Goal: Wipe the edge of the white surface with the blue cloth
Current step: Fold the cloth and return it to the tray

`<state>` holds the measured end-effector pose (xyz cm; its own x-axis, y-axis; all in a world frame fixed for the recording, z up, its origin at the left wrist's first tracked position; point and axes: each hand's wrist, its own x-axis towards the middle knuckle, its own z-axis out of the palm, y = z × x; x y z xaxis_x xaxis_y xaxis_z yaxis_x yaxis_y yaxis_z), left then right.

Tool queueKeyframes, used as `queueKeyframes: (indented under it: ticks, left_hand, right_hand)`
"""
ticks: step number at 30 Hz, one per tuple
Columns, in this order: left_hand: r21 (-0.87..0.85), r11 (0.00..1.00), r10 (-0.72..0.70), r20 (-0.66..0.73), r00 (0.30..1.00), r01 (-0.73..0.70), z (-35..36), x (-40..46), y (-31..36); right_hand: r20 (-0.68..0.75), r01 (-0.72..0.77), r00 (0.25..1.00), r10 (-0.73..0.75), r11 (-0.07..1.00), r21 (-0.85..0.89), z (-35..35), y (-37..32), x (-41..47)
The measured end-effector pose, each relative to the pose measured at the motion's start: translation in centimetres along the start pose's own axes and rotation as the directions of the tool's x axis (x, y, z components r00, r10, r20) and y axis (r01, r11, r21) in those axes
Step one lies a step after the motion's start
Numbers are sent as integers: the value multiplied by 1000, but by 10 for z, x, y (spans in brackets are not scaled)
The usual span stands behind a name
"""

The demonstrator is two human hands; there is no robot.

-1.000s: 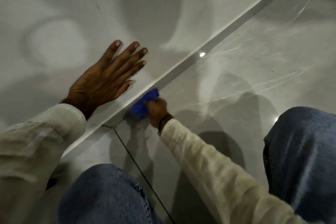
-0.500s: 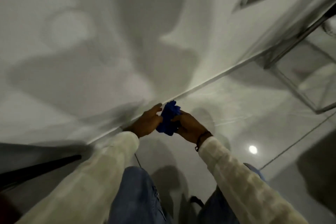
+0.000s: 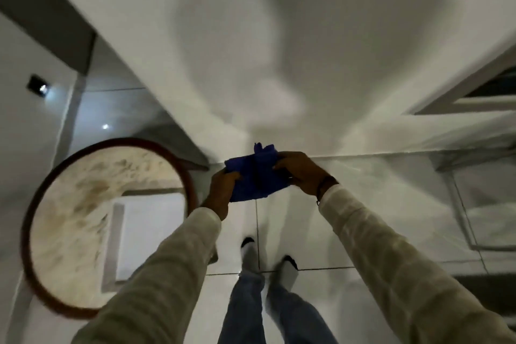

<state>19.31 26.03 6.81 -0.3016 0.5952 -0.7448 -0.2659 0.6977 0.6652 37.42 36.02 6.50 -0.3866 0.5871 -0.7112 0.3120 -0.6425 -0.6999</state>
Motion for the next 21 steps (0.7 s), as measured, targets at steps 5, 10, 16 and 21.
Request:
queueKeyframes:
  ticks: [5,10,16,21]
  left_hand:
    - [-281,959,-47,-240,970,-23,-119,-38,-44]
    - [-399,917,-159,-340,927,11,-215,-45,-108]
    - [-290,946,-251,-356,900,149,-253,-23,-150]
    - [-158,979,-183,-398,899,130,-244,-14,-146]
  right_hand:
    - [50,98,995,-87,950,-295,105,-12,17]
    - [177,235,971,-160,769,-595,229,9,51]
    - [353,393,919,-175,472,-789,300,25,96]
    - [354,388,922,-158,411,-825,304,20,101]
